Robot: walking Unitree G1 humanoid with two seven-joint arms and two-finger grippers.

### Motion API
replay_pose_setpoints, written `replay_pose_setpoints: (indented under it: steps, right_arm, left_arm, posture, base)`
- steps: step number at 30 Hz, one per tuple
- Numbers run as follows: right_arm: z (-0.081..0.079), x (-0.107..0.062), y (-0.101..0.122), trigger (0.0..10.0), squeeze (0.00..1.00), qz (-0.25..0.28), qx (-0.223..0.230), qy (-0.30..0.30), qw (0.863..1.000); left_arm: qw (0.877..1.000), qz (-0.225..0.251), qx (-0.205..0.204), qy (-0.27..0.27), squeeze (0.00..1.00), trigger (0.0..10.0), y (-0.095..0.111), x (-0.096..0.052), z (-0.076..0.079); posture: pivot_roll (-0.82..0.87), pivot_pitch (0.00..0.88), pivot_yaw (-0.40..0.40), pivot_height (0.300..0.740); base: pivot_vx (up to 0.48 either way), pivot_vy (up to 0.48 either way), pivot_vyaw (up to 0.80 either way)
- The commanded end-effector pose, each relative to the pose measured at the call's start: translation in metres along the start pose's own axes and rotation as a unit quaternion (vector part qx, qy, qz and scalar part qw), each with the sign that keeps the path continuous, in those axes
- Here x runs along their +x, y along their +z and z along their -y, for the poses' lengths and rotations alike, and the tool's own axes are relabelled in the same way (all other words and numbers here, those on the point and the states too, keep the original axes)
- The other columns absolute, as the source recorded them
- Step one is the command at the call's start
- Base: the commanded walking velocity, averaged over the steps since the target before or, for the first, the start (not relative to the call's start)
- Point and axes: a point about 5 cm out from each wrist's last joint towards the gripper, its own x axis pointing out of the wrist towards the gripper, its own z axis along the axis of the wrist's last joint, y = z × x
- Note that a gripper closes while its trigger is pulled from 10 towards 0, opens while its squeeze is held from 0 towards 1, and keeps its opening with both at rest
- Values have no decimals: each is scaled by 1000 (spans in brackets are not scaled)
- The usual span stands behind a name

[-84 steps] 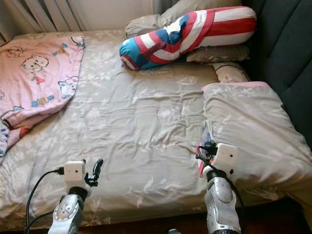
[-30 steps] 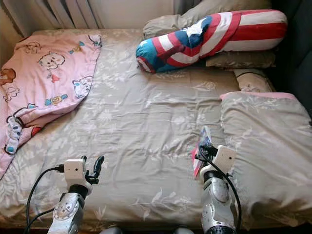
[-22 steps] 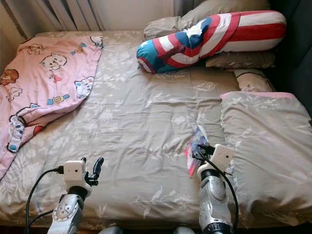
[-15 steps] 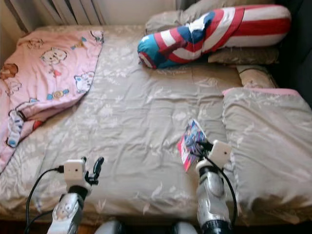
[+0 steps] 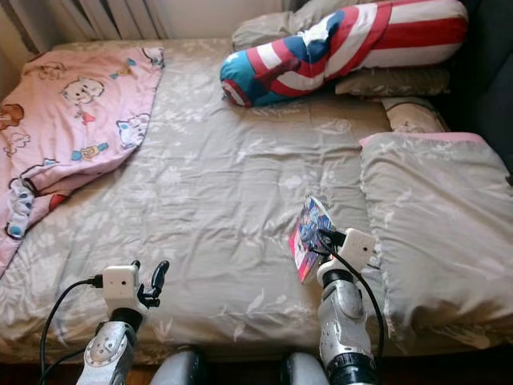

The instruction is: Clean up the room

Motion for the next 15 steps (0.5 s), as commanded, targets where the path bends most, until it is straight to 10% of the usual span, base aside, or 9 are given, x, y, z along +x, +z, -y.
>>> replay_pose_setpoints:
  steps: [1, 15]
  right_arm:
    - [-2, 1, 3, 10000, 0, 11, 3, 2, 1000]
    - [1, 24, 28, 10000, 0, 48, 215, -16, 975]
  left_arm:
    - [1000, -19, 1, 5, 0, 10000, -7, -6, -4]
    - [999, -18, 28, -8, 0, 10000, -4, -9, -12]
  posture:
    - [20, 212, 39, 657]
    - [59, 216, 66, 657]
  base:
    - [0, 0, 0]
    - [0, 0, 0]
